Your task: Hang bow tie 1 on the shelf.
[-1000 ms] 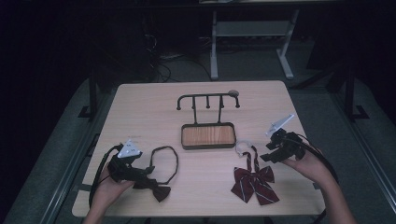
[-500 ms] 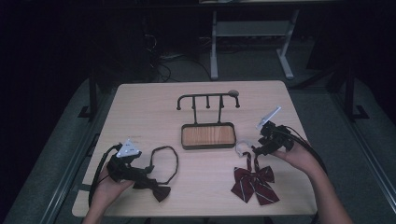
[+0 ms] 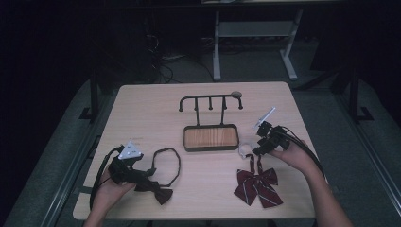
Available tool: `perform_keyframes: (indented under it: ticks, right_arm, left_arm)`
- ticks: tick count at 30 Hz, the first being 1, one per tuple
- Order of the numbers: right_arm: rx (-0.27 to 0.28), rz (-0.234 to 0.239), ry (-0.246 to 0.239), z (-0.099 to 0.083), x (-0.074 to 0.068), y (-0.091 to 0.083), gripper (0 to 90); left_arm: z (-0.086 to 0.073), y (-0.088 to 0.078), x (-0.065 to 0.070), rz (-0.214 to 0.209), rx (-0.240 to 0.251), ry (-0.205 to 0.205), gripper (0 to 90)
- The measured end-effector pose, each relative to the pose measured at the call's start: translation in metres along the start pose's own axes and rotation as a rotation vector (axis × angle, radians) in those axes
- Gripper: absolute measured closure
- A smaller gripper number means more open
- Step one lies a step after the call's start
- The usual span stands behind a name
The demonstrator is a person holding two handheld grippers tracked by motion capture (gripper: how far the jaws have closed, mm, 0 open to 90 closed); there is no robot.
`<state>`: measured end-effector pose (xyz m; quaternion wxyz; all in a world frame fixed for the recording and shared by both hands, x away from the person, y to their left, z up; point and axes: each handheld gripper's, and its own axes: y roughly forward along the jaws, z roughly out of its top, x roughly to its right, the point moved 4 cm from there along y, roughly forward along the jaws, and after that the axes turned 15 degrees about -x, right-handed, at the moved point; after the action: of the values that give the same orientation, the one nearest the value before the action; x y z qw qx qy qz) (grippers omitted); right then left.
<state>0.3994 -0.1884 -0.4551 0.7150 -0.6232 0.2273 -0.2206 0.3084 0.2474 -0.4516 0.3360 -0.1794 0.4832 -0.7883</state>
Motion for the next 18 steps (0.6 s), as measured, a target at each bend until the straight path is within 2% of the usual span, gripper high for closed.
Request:
perform_keyframes:
  ticks: [8, 15, 18]
  right_arm:
    - [-0.024, -0.003, 0.033, 0.003, 0.007, 0.008, 56.4]
    - [-0.055, -0.003, 0.033, 0.007, 0.010, 0.016, 61.7]
    - [-0.075, -0.010, 0.040, 0.008, 0.011, 0.019, 66.8]
  left_arm:
    - [0.000, 0.000, 0.000, -0.001, -0.003, 0.002, 25.0]
    - [0.000, -0.001, -0.001, 0.000, 0.000, 0.001, 25.0]
    - [-0.001, -0.001, -0.001, 0.001, -0.002, 0.003, 25.0]
